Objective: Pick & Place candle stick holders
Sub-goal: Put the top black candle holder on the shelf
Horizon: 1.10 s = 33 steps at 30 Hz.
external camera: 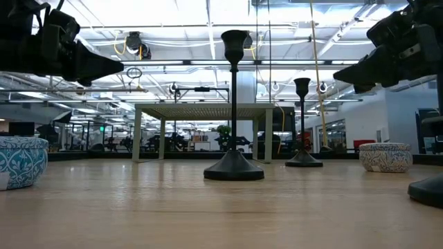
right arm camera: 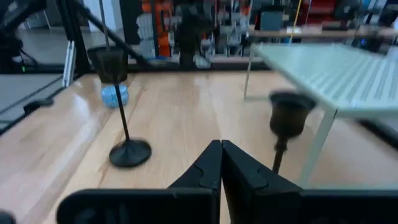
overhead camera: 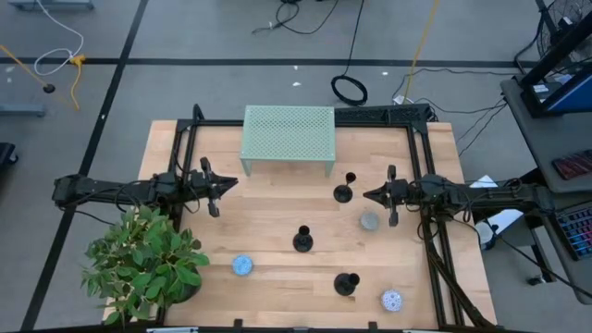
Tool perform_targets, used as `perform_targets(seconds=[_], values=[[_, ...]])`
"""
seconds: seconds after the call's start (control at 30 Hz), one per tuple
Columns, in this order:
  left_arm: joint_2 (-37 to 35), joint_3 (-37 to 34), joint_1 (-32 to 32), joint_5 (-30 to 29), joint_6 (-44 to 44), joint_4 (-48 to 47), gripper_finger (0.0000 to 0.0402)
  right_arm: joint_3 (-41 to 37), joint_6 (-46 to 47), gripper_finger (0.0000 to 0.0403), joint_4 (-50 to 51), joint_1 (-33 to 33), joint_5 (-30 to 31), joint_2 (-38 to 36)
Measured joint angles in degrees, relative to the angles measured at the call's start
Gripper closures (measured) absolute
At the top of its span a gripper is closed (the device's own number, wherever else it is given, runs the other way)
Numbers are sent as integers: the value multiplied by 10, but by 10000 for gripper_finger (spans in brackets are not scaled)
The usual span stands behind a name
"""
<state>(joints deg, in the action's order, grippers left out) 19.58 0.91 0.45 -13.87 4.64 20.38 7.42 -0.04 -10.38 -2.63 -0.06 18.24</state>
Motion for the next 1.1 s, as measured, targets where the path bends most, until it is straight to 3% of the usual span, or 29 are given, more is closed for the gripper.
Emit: perform_targets(seconds=[0.33, 0.5, 1.0, 1.1], values=[[0, 0, 0, 0, 0, 0, 360, 0, 4, 399, -67, 3, -1, 9], [0, 0, 0, 0, -52, 8, 360, 0, -1, 392, -88, 3, -16, 34], [0, 0, 0, -30, -27, 12, 360, 0, 26, 222, -136, 5, -15, 151], [0, 0, 0, -40, -17, 23, 360, 0, 15, 202, -141, 5, 27, 176]])
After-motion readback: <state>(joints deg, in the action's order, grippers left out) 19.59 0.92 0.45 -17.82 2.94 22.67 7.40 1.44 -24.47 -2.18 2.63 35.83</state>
